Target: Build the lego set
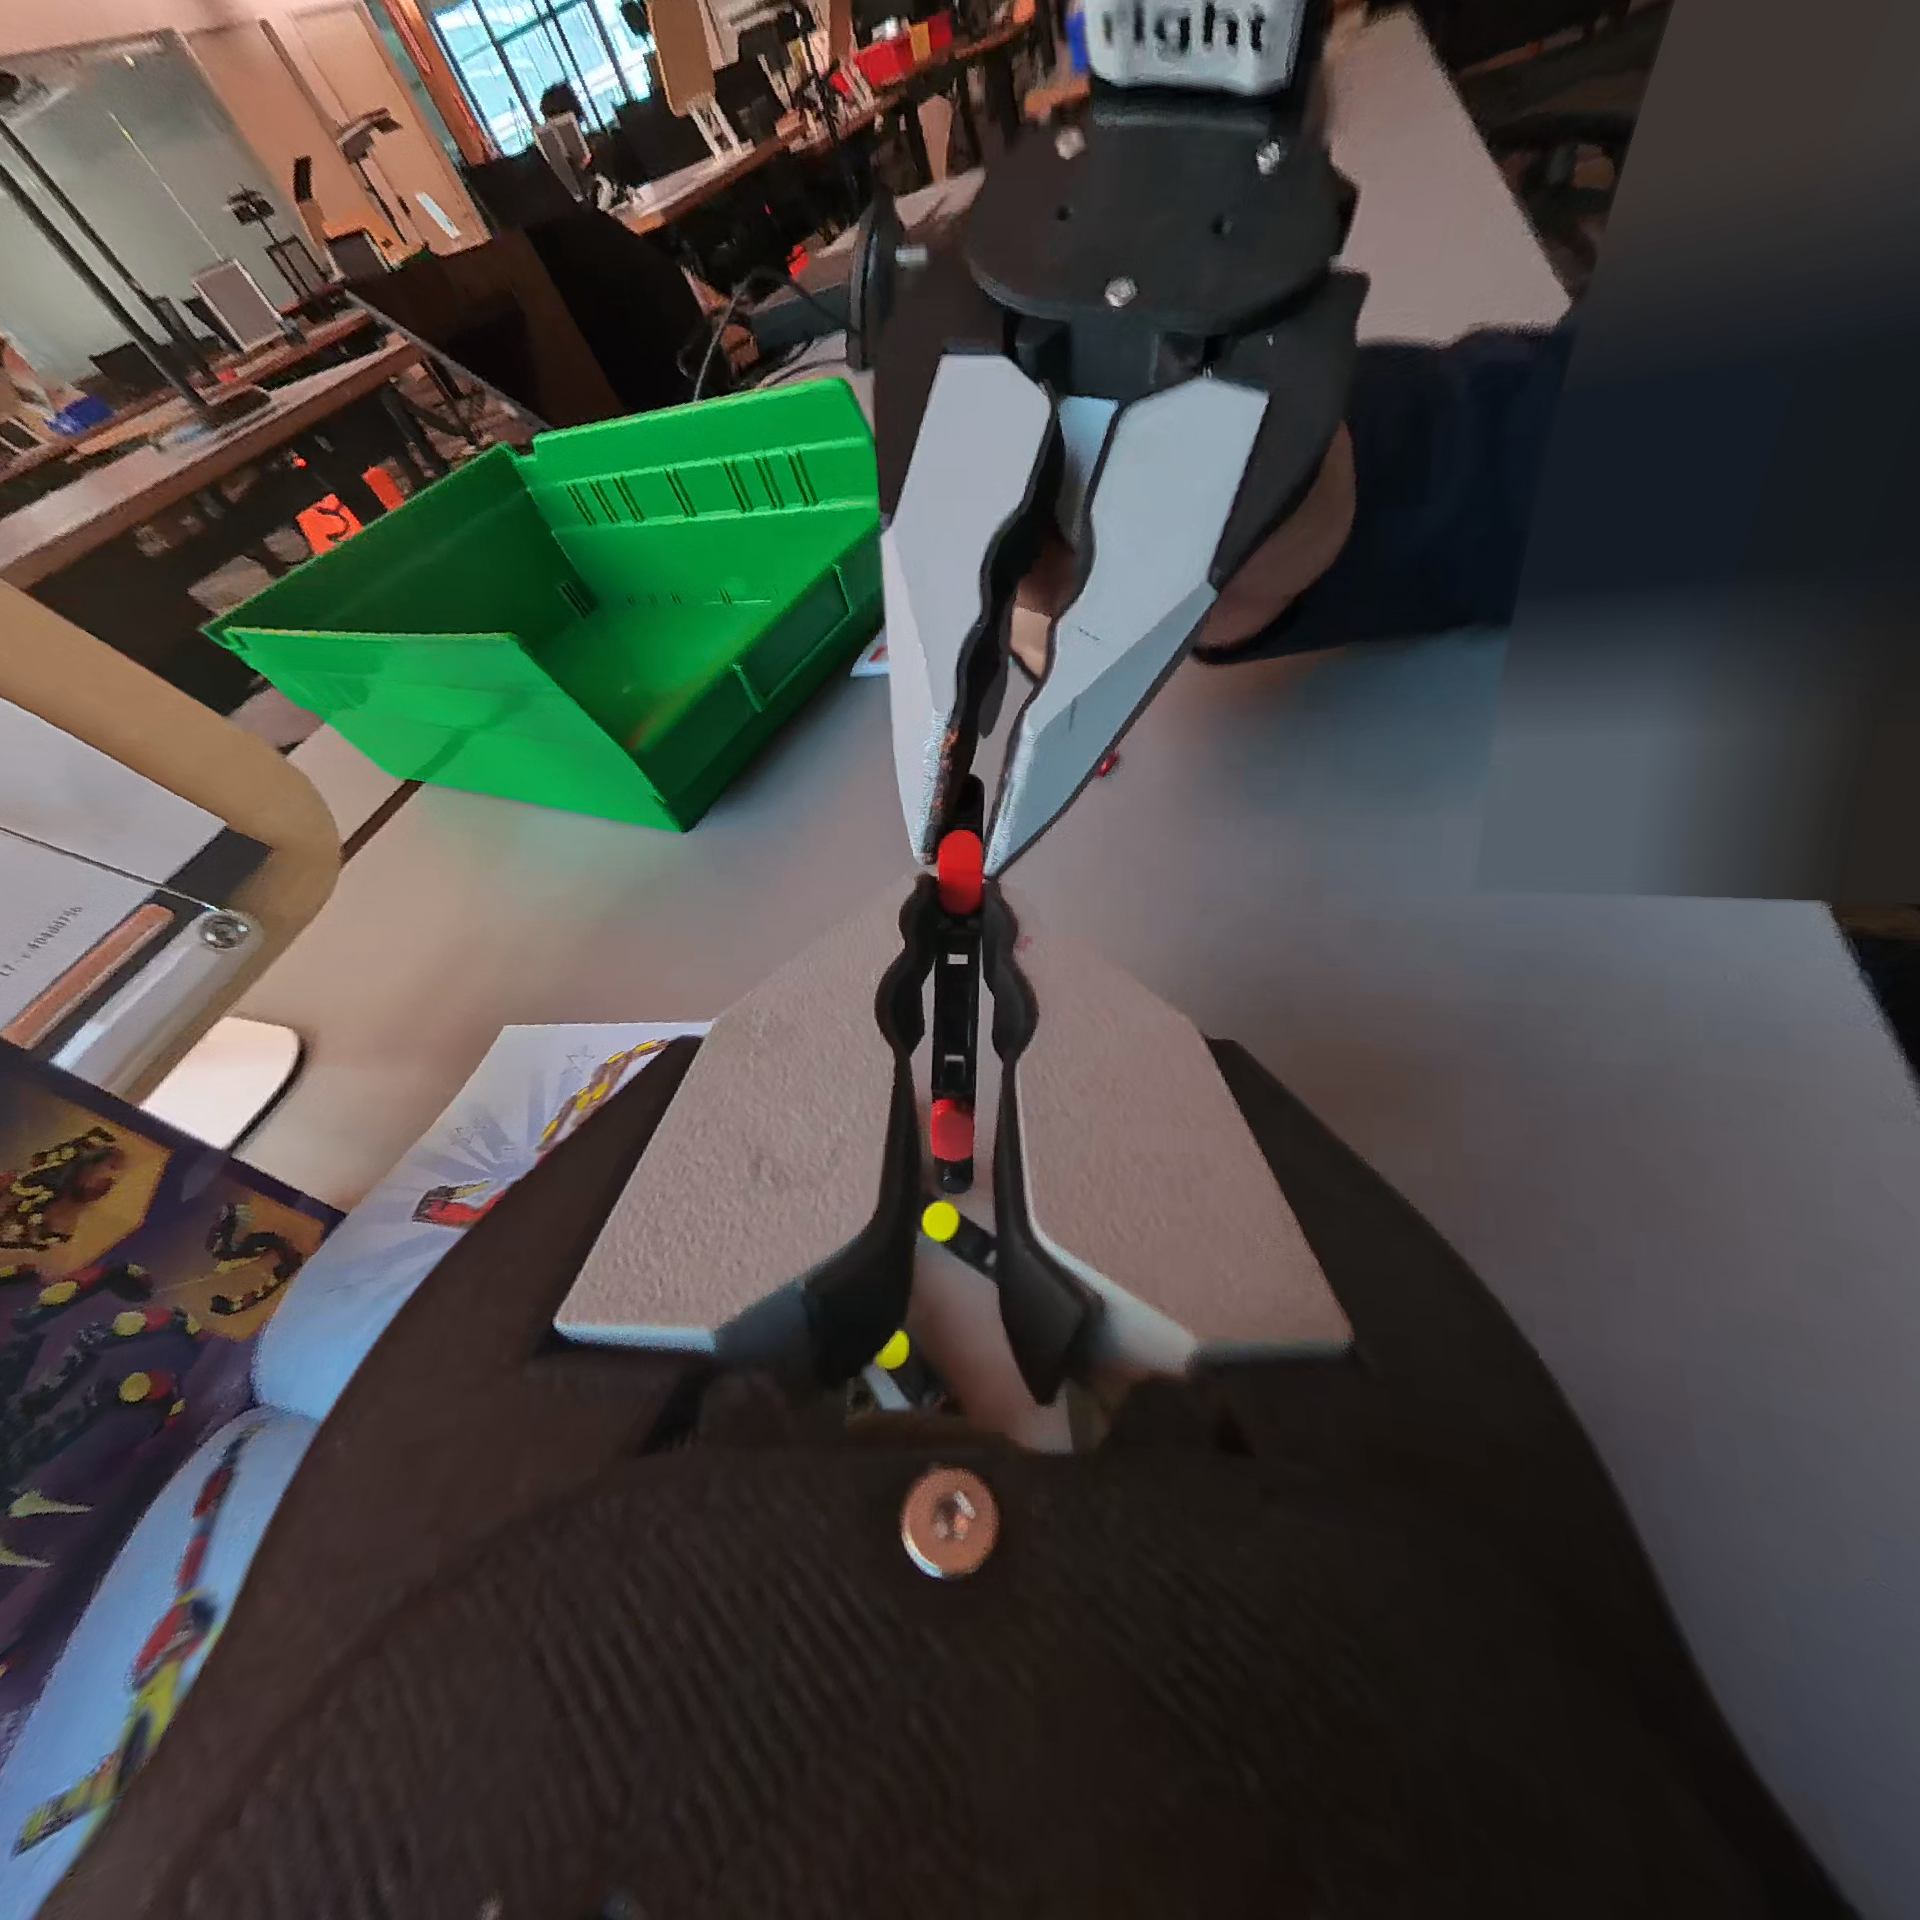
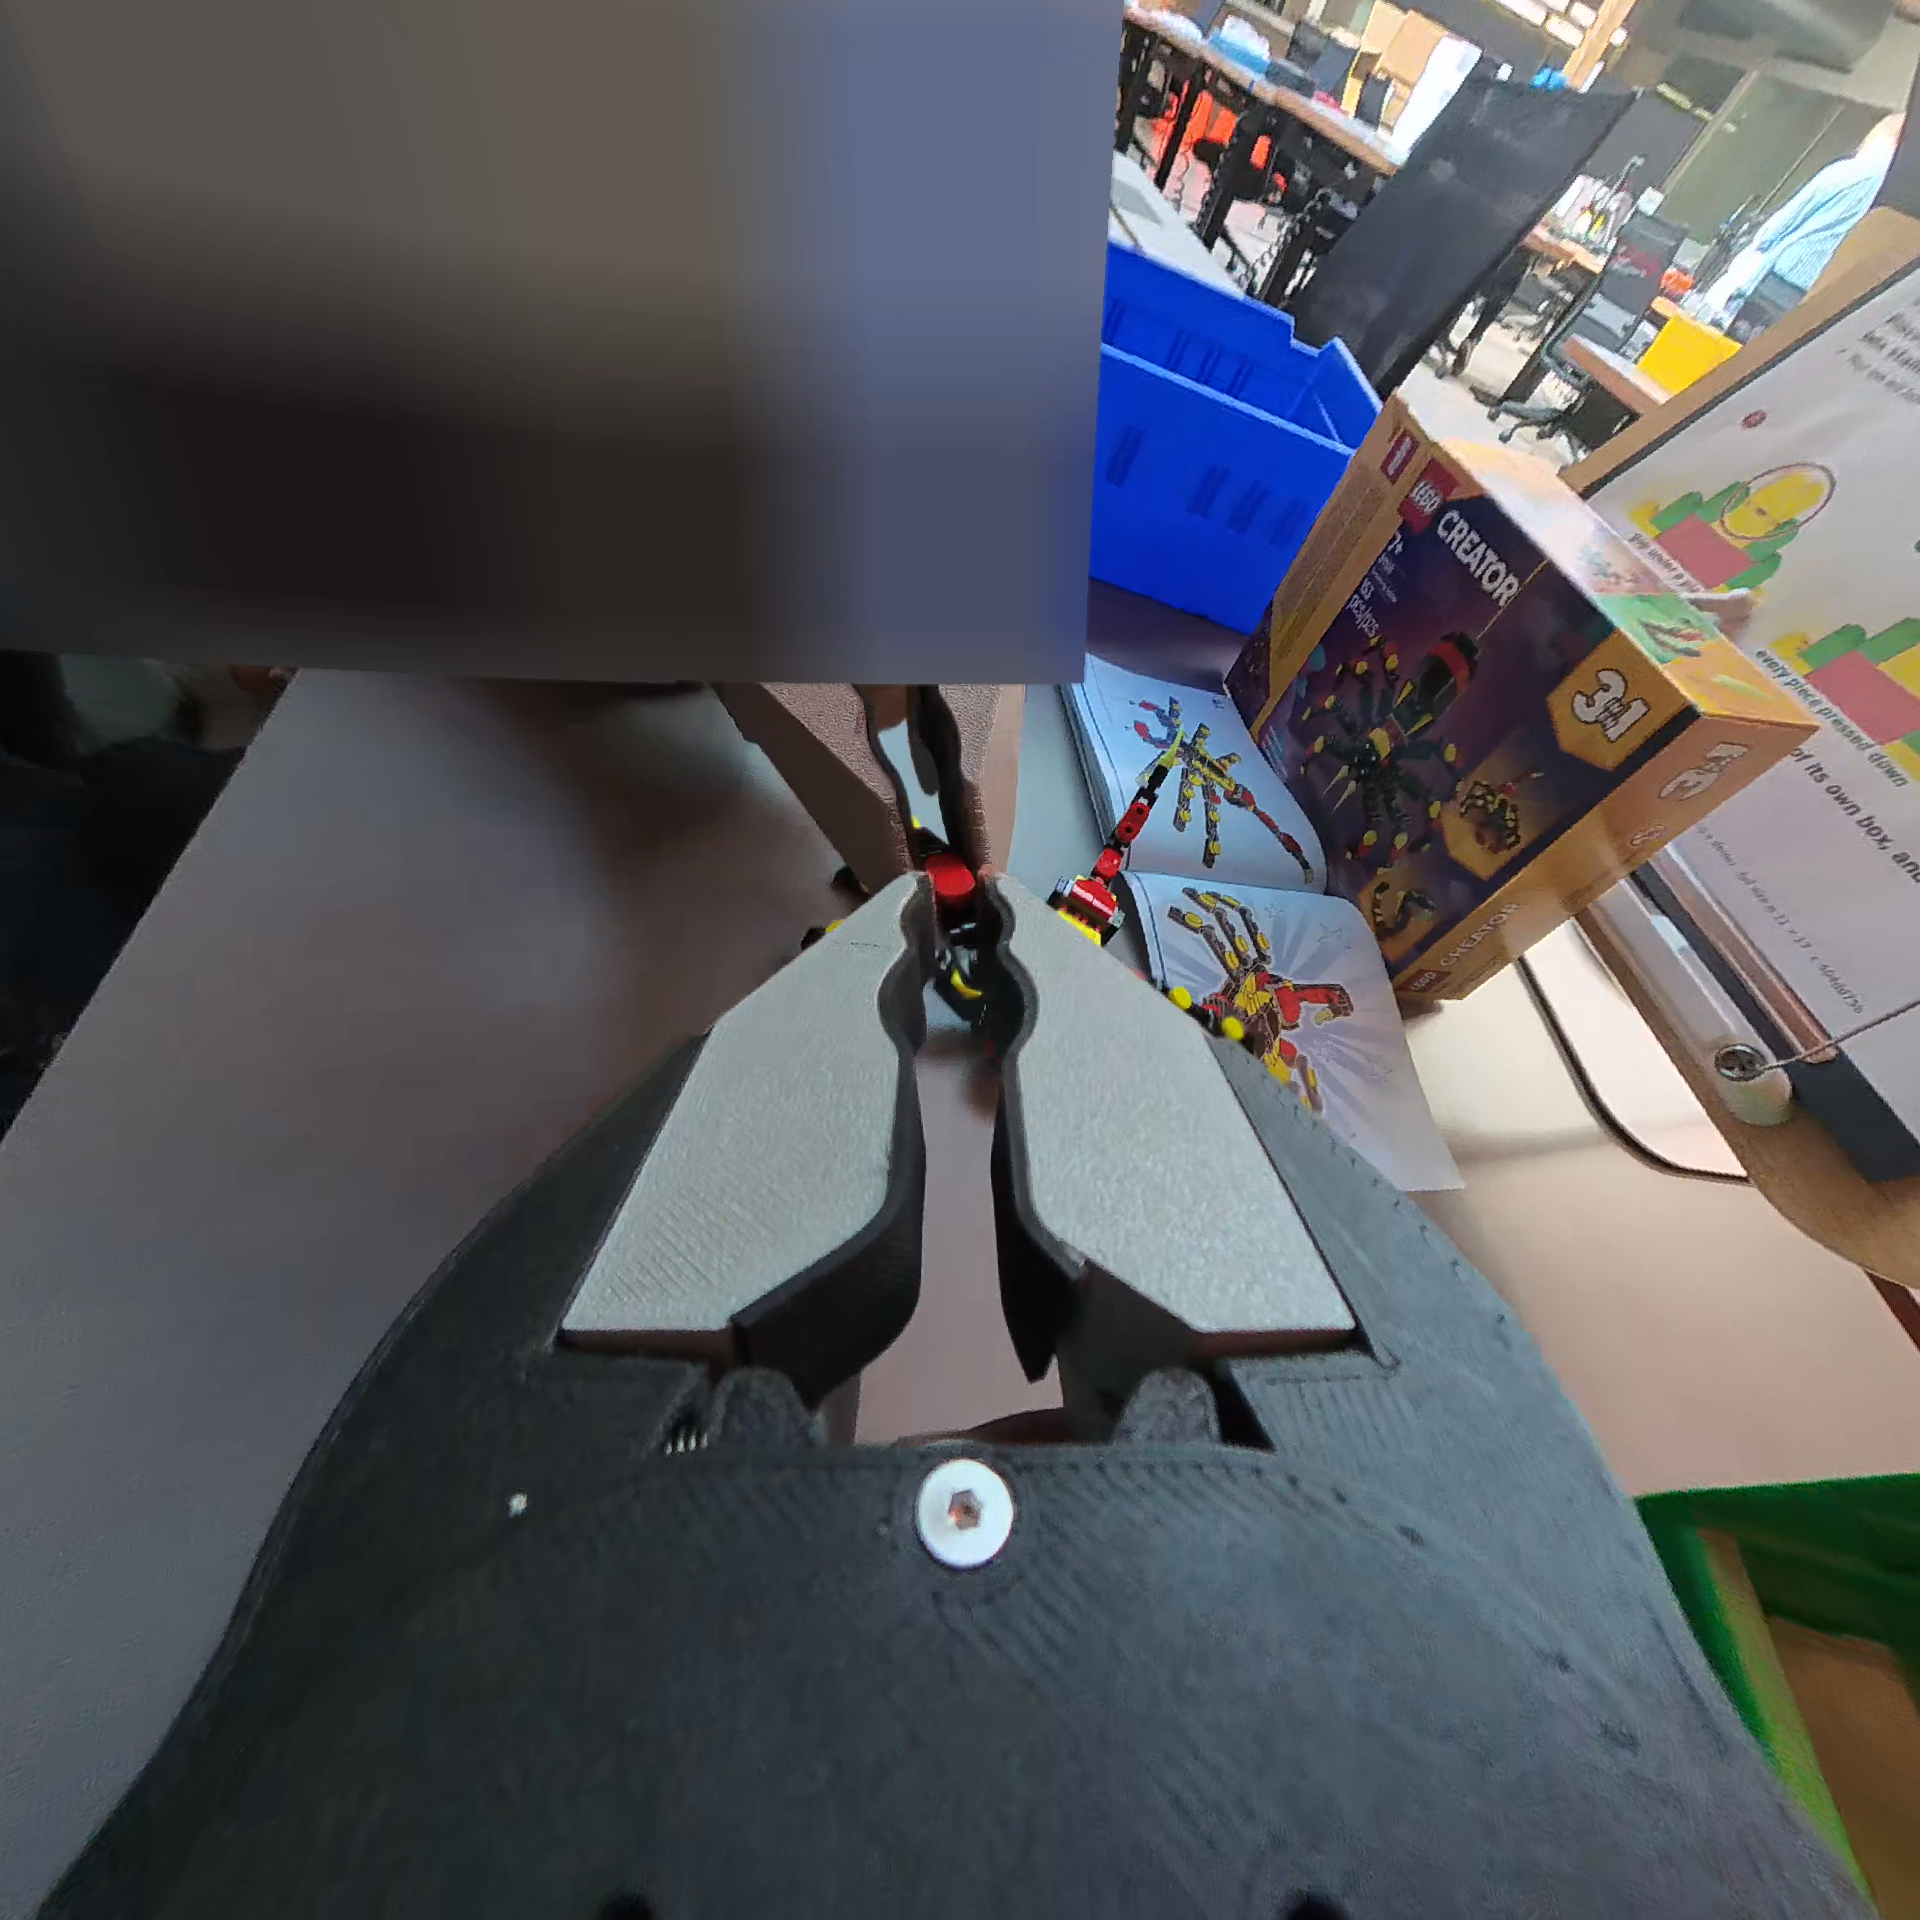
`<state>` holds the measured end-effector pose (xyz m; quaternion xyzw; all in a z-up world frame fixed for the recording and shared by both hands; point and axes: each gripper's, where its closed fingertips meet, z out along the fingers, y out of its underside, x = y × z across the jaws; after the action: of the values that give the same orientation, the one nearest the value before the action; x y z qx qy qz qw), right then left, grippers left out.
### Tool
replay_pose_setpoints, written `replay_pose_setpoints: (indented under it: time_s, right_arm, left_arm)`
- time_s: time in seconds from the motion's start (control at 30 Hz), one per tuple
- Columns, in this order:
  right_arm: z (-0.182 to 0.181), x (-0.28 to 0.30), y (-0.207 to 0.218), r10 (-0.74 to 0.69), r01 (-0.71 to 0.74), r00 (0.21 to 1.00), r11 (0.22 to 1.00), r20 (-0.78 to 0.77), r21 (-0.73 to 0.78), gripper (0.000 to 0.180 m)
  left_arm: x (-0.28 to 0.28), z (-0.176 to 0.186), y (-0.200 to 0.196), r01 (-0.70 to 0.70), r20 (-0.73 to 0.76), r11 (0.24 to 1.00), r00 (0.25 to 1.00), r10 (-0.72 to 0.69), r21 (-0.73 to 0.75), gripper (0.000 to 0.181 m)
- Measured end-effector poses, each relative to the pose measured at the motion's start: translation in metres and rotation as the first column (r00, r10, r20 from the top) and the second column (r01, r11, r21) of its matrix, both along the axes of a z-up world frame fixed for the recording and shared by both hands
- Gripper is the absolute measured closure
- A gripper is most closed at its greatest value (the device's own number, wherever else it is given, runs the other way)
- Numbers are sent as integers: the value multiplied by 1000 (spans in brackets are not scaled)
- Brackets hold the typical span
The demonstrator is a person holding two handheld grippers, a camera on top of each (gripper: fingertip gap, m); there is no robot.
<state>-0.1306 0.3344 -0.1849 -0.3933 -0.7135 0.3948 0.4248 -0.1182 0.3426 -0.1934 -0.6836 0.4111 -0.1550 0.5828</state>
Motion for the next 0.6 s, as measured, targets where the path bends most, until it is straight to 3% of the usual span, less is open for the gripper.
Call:
replay_pose_setpoints:
  time_s: [0.13,0.3,0.6]
  right_arm:
    - [12,0,-2,10,-13,998,999,-59,-51,176]
    - [21,-2,-1,3,-21,995,984,-98,-179,176]
    - [34,-4,0,31,-101,987,884,-158,-456,176]
  left_arm:
    - [1,13,-3,47,169,997,985,-36,-63,176]
    - [-1,22,-3,38,212,998,977,-28,-45,176]
    - [-3,34,-3,68,340,994,940,-35,-86,176]
